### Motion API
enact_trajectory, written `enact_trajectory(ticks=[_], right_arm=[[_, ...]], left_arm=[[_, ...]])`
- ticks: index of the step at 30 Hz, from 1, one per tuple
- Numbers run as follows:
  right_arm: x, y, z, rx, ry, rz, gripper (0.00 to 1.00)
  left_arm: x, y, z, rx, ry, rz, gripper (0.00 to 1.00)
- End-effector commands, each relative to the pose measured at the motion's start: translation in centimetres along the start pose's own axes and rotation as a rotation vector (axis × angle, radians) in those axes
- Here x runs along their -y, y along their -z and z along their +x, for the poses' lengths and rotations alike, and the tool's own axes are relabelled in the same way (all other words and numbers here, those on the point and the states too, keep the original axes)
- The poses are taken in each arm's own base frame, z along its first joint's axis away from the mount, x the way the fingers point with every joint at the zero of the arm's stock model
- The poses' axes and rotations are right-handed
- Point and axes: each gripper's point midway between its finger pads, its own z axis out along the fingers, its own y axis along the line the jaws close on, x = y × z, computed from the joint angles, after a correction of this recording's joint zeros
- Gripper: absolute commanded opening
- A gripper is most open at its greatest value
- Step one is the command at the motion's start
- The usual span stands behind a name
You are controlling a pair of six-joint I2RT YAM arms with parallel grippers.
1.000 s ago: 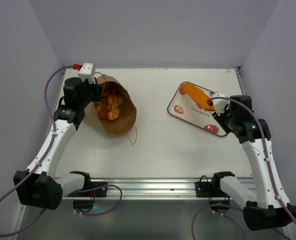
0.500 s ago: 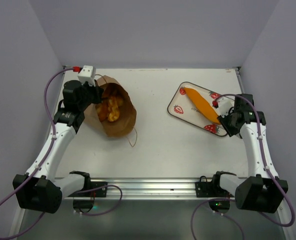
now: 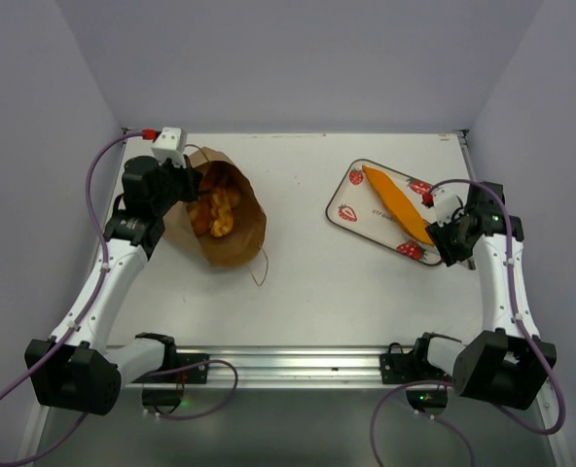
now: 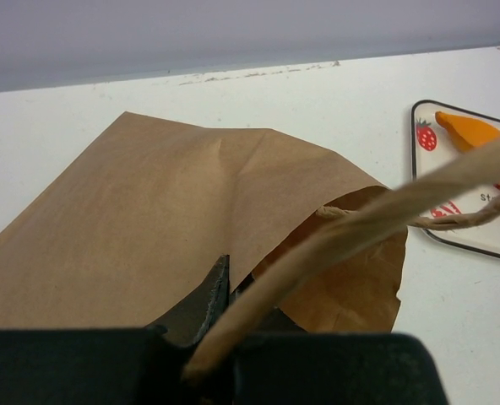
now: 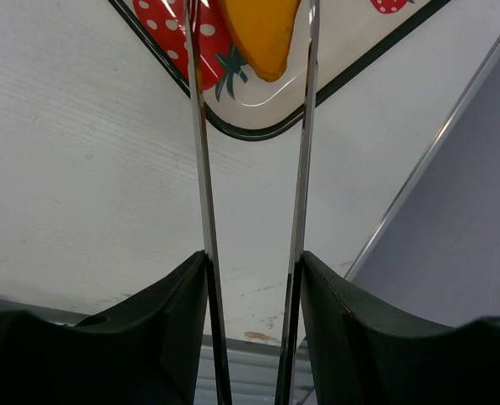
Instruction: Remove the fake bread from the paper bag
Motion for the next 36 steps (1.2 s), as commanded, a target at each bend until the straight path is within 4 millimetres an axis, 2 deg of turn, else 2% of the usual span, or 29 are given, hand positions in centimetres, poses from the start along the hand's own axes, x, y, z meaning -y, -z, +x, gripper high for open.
enact_trajectory(ticks=[1, 8, 14, 20, 24, 27, 29, 31, 32, 33, 34, 36], right_arm=[[1.0, 1.1, -1.9, 0.084, 0.005, 0.025, 0.51], [1.4, 2.8, -3.3, 0.151, -0.005, 0.047, 0.52], [1.4, 5.5, -5.3, 0.237, -0.008, 0.04, 0.51], [0.3, 7.3, -7.2, 0.315, 0.015, -0.036, 0.49], [-1.8, 9.2, -9.2, 0.416, 0.05, -0.159, 0.47], [-4.6, 11.2, -11.2, 0.5, 0.116, -0.315, 0.46], [-7.4, 12.4, -12.5, 0.561, 0.189, -0.429, 0.45], [-9.4, 13.2, -13.3, 0.589, 0.276, -0.465, 0.44], [-12.0, 14.0, -13.8, 0.614, 0.364, -0.511, 0.44], [-13.0, 13.9, -14.3, 0.627, 0.391, -0.523, 0.44], [-15.5, 14.5, -14.6, 0.642, 0.474, -0.573, 0.44], [-17.5, 14.5, -15.5, 0.658, 0.543, -0.597, 0.43]], left_arm=[[0.9, 0.3, -3.1, 0.104, 0.008, 0.046, 0.0], [1.3, 0.4, -3.2, 0.098, 0.009, 0.064, 0.0], [1.7, 0.3, -3.5, 0.095, 0.011, 0.086, 0.0], [2.5, 0.2, -3.6, 0.083, 0.023, 0.133, 0.0], [3.4, 0.0, -3.5, 0.071, 0.029, 0.184, 0.0], [3.9, -0.4, -3.4, 0.059, 0.034, 0.21, 0.0], [4.1, -0.5, -3.3, 0.052, 0.036, 0.219, 0.0], [4.0, -0.9, -3.0, 0.039, 0.042, 0.219, 0.0], [4.2, -0.9, -2.9, 0.035, 0.046, 0.227, 0.0], [4.2, -1.2, -2.7, 0.025, 0.052, 0.231, 0.0], [4.4, -1.2, -2.8, 0.024, 0.056, 0.238, 0.0], [4.8, -1.6, -2.4, 0.0, 0.075, 0.265, 0.0]])
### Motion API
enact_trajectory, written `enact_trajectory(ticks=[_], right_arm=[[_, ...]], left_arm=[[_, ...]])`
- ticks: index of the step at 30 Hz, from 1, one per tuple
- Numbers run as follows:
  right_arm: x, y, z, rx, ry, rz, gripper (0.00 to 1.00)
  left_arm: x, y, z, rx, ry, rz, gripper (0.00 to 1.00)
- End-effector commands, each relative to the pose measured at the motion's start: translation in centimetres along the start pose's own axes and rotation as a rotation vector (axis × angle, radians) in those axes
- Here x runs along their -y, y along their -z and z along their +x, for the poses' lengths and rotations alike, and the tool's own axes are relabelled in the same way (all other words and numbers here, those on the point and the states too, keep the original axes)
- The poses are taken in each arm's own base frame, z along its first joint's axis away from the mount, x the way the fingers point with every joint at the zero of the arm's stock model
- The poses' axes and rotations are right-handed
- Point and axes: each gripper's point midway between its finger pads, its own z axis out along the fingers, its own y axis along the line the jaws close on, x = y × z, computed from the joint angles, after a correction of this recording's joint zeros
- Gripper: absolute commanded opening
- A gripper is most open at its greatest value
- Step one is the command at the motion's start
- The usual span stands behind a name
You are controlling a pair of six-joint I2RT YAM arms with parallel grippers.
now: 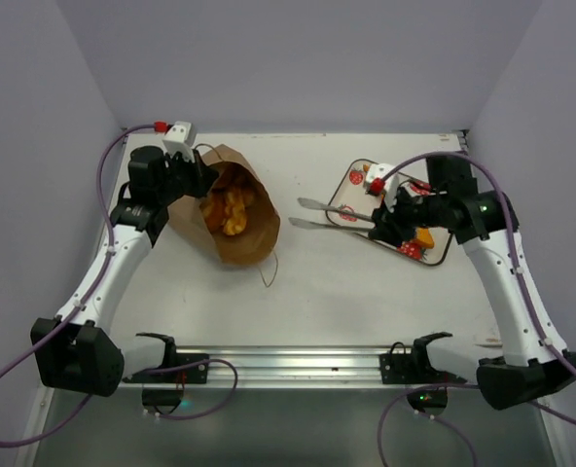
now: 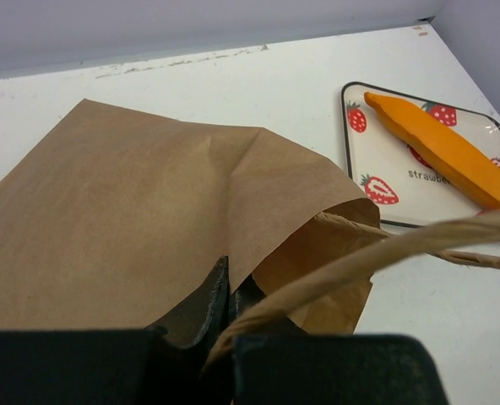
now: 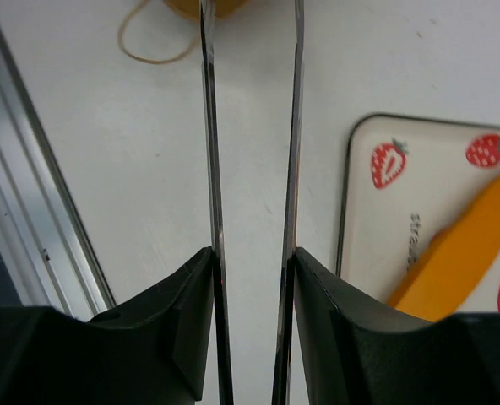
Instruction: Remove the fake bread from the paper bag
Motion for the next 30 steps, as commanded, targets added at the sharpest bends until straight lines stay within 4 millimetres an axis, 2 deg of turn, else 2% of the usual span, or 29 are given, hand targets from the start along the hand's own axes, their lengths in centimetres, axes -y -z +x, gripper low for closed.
enact_trajectory(ticks=[1, 2, 3, 4, 5, 6, 7, 8, 10, 11, 20, 25, 30], right_arm=[[-4.3, -2.0, -3.8, 0.088, 0.158, -0.141, 0.43], [-4.9, -2.7, -4.4, 0.088, 0.191, -0.155, 0.43], [-4.2, -3.8, -4.8, 0.065, 0.233, -0.125, 0.43], [-5.8, -5.0, -5.4, 0.052, 0.303, -0.159, 0.43], [-6.1, -6.0, -5.6, 0.028, 0.344, -0.154, 0.43], [-5.0, -7.0, -5.8, -0.019, 0.403, -0.071, 0.43], [-5.1, -8.5, -5.7, -0.064, 0.447, -0.057, 0.43], [-6.5, -9.5, -6.3, -0.07, 0.523, -0.059, 0.43], [-5.4, -11.1, -6.7, -0.11, 0.613, 0.055, 0.42], [-6.0, -11.6, -6.8, -0.121, 0.655, 0.067, 0.42], [-4.3, -13.1, -9.8, -0.14, 0.879, 0.392, 0.43], [-5.7, -14.6, -10.0, -0.194, 1.004, 0.442, 0.44], [-5.7, -14.9, -9.7, -0.241, 1.055, 0.466, 0.45]], left_arm=[[2.1, -0.3, -2.7, 0.051, 0.024, 0.099, 0.0], [2.4, -0.3, -2.5, 0.039, 0.034, 0.118, 0.0], [2.5, -0.4, -2.3, 0.033, 0.042, 0.122, 0.0], [2.5, -0.4, -2.1, 0.028, 0.049, 0.122, 0.0], [2.5, -0.3, -1.9, 0.018, 0.057, 0.121, 0.0], [2.5, -0.3, -1.9, 0.017, 0.059, 0.119, 0.0], [2.5, -0.2, -1.8, 0.014, 0.062, 0.117, 0.0], [2.4, -0.1, -1.7, 0.007, 0.066, 0.111, 0.0], [2.3, 0.1, -2.0, 0.009, 0.064, 0.1, 0.0], [2.2, 0.2, -1.9, 0.0, 0.064, 0.092, 0.0], [2.7, 0.1, -1.9, -0.019, 0.082, 0.113, 0.0], [3.3, 0.2, -2.3, -0.021, 0.107, 0.141, 0.0], [3.3, 0.6, -3.2, -0.014, 0.087, 0.129, 0.0]])
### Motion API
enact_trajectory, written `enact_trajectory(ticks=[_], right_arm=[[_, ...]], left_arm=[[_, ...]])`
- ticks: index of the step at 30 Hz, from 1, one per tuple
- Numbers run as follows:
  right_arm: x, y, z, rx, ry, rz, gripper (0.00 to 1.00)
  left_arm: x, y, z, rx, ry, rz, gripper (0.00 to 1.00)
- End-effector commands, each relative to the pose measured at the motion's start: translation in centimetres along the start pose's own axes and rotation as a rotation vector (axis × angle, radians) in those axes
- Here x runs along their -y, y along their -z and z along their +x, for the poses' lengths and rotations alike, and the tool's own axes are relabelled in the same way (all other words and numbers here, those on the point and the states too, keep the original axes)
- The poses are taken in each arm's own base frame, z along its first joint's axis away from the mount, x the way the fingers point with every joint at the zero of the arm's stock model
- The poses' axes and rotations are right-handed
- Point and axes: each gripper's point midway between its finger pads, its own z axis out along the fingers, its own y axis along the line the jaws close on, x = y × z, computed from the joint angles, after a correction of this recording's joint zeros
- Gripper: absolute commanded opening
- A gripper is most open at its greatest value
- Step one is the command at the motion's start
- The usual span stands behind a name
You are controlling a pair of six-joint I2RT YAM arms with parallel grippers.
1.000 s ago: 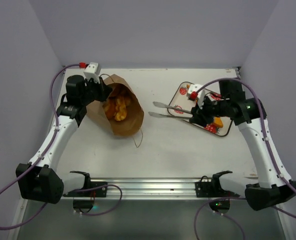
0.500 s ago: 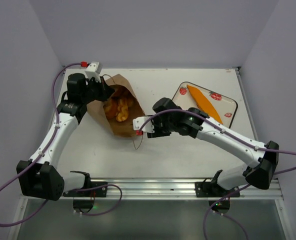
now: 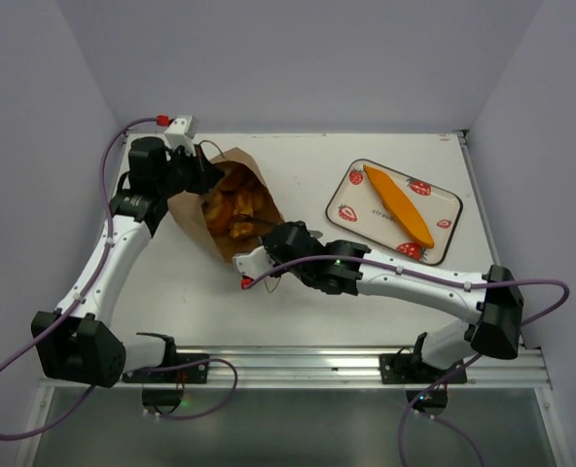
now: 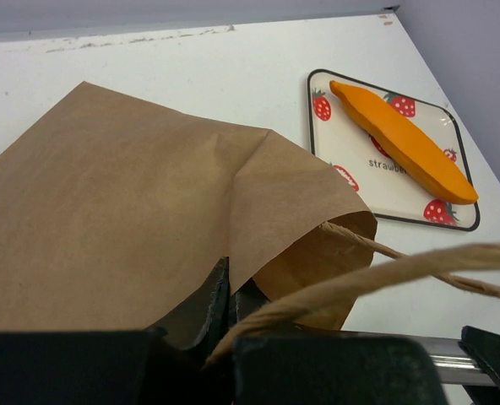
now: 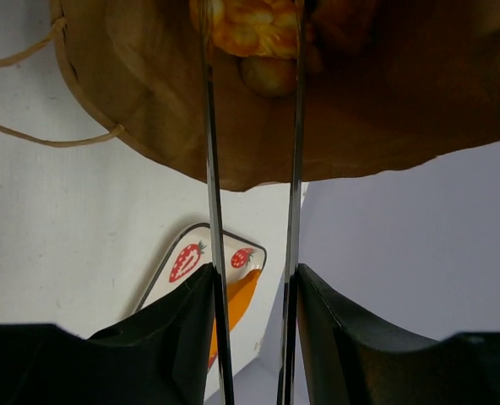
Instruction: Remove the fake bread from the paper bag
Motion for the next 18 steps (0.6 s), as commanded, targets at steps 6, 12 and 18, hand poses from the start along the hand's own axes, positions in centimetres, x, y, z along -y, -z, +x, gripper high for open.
enact_trajectory(ticks=[6, 12, 18], right_arm=[[3.0, 2.7, 1.2, -0.053, -0.003, 0.084, 0.44], [1.6, 3.7, 1.0, -0.006, -0.031, -0.001, 0.44], [1.1, 4.2, 0.5, 0.031, -0.069, -0.04, 0.44]], left_arm=[[1.3, 1.0, -2.5, 0.039, -0.027, 0.028, 0.0], [1.2, 0.9, -2.6, 0.04, -0.031, 0.021, 0.0], [0.9, 0.6, -2.5, 0.029, -0.031, 0.013, 0.0]])
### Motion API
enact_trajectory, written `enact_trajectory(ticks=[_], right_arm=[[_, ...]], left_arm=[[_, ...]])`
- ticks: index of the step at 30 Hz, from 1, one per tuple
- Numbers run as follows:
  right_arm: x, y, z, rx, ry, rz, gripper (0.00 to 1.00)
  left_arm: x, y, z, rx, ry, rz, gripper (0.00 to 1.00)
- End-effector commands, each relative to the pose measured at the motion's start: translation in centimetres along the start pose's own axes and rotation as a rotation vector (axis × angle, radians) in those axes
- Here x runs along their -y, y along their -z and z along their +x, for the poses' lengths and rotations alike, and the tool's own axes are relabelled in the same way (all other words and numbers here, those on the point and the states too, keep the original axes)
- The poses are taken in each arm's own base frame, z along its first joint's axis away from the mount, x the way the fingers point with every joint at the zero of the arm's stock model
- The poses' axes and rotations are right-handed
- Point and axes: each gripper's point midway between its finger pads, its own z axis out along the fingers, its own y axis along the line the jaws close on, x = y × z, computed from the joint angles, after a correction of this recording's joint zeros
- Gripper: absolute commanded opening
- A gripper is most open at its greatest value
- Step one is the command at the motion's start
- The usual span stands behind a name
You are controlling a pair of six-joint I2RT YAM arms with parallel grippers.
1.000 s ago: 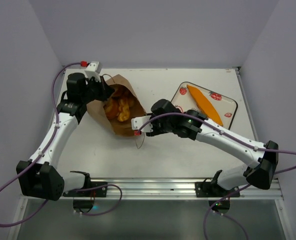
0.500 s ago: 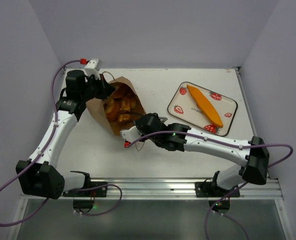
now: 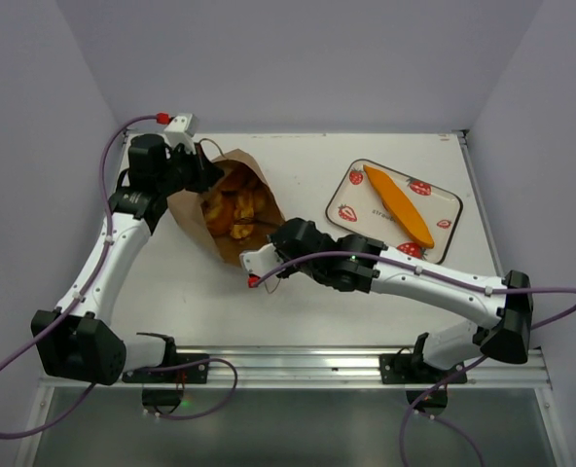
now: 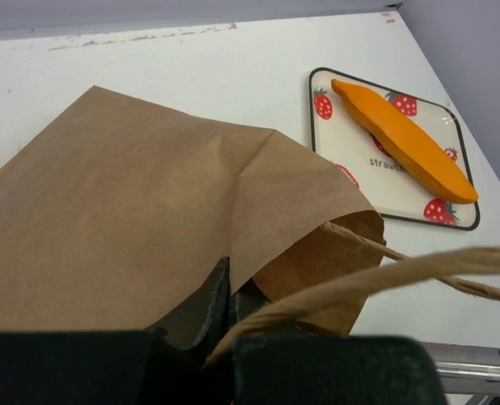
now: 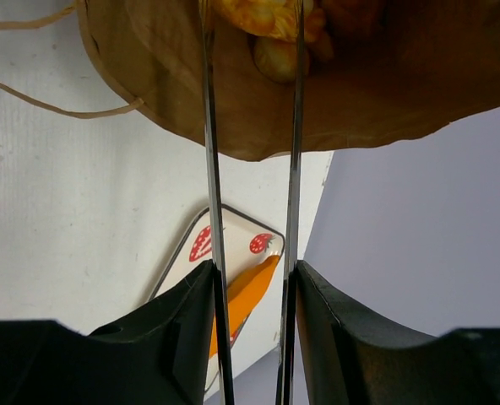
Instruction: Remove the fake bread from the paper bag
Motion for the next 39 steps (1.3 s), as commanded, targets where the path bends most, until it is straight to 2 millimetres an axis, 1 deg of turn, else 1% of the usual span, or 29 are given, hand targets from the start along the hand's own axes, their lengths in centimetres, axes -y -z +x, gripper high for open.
enact_trajectory(ticks=[1, 3, 4, 5, 7, 8, 9, 12, 15, 20, 22, 23, 25, 26, 28, 29, 30, 31, 32, 33, 34, 35, 36, 37, 38, 39], right_arm=[[0.5, 1.5, 0.1, 0.011, -0.011, 0.008, 0.44], [0.2, 0.9, 0.6, -0.019, 0.009, 0.016, 0.44], [-0.4, 0.3, 0.9, -0.038, 0.024, 0.012, 0.44], [0.0, 0.0, 1.0, -0.052, 0.032, 0.041, 0.45], [-0.1, -0.6, 1.4, -0.081, 0.048, 0.061, 0.45], [0.5, -0.9, 1.2, -0.087, 0.06, 0.092, 0.45], [0.5, -1.3, 1.5, -0.114, 0.071, 0.104, 0.45], [0.9, -2.0, 1.1, -0.12, 0.072, 0.123, 0.45], [1.7, -2.5, 0.6, -0.127, 0.074, 0.158, 0.45], [1.6, -4.0, -0.1, -0.131, 0.09, 0.161, 0.43], [1.4, -4.3, -0.1, -0.139, 0.098, 0.157, 0.4], [1.2, -4.5, -0.1, -0.14, 0.1, 0.152, 0.31], [1.0, -4.6, -0.1, -0.136, 0.093, 0.144, 0.19], [0.9, -4.2, -0.1, -0.12, 0.086, 0.134, 0.12], [0.7, -3.5, -0.1, -0.094, 0.053, 0.115, 0.06], [0.9, -2.7, -0.5, -0.05, 0.026, 0.107, 0.02], [1.5, -1.9, -0.8, -0.021, 0.001, 0.107, 0.01], [1.1, -1.1, -0.7, -0.005, -0.02, 0.078, 0.01], [1.3, -0.5, -0.5, 0.015, -0.049, 0.071, 0.0], [2.2, 1.0, -1.0, 0.078, -0.09, 0.071, 0.0], [1.8, 1.6, -0.6, 0.089, -0.118, 0.036, 0.0], [2.1, 2.2, -0.4, 0.112, -0.149, 0.033, 0.0], [3.0, 3.4, 0.1, 0.151, -0.19, 0.044, 0.0], [3.0, 4.0, 0.4, 0.165, -0.212, 0.035, 0.0], [3.5, 4.4, 1.2, 0.169, -0.241, 0.044, 0.0], [3.8, 5.7, 1.2, 0.218, -0.271, 0.048, 0.0]], left_arm=[[0.9, 0.3, -2.0, 0.041, -0.03, 0.027, 0.0], [1.1, 0.3, -2.1, 0.042, -0.026, 0.035, 0.0], [1.2, 0.4, -2.1, 0.044, -0.022, 0.041, 0.0], [1.3, 0.4, -2.2, 0.046, -0.022, 0.045, 0.0], [1.5, 0.6, -2.3, 0.049, -0.024, 0.05, 0.0], [1.6, 0.6, -2.4, 0.051, -0.023, 0.053, 0.0], [1.6, 0.7, -2.3, 0.049, -0.024, 0.054, 0.0], [2.0, 0.9, -2.4, 0.051, -0.023, 0.069, 0.0], [2.2, 0.9, -2.3, 0.048, -0.019, 0.082, 0.0], [2.4, 1.1, -2.2, 0.047, -0.018, 0.088, 0.0], [2.5, 1.2, -2.2, 0.05, -0.021, 0.09, 0.0], [2.5, 1.2, -2.2, 0.05, -0.021, 0.09, 0.0], [2.4, 1.3, -2.3, 0.054, -0.024, 0.087, 0.0], [2.4, 1.3, -2.2, 0.054, -0.025, 0.087, 0.0], [2.2, 1.2, -2.1, 0.056, -0.027, 0.074, 0.0], [2.1, 1.2, -2.1, 0.056, -0.029, 0.073, 0.0], [2.0, 1.1, -2.1, 0.057, -0.03, 0.067, 0.0], [1.8, 1.1, -2.3, 0.063, -0.031, 0.054, 0.0], [1.6, 1.1, -2.4, 0.068, -0.032, 0.047, 0.0], [1.5, 1.0, -2.5, 0.069, -0.032, 0.038, 0.0], [1.2, 1.0, -3.1, 0.08, -0.036, 0.02, 0.0], [1.1, 1.0, -3.2, 0.082, -0.037, 0.012, 0.0], [0.8, 0.8, -3.4, 0.082, -0.037, 0.002, 0.0], [0.6, 0.8, -4.0, 0.095, -0.04, -0.014, 0.0], [0.5, 0.7, -4.2, 0.098, -0.04, -0.022, 0.0], [0.1, 0.5, -4.2, 0.096, -0.032, -0.038, 0.0]])
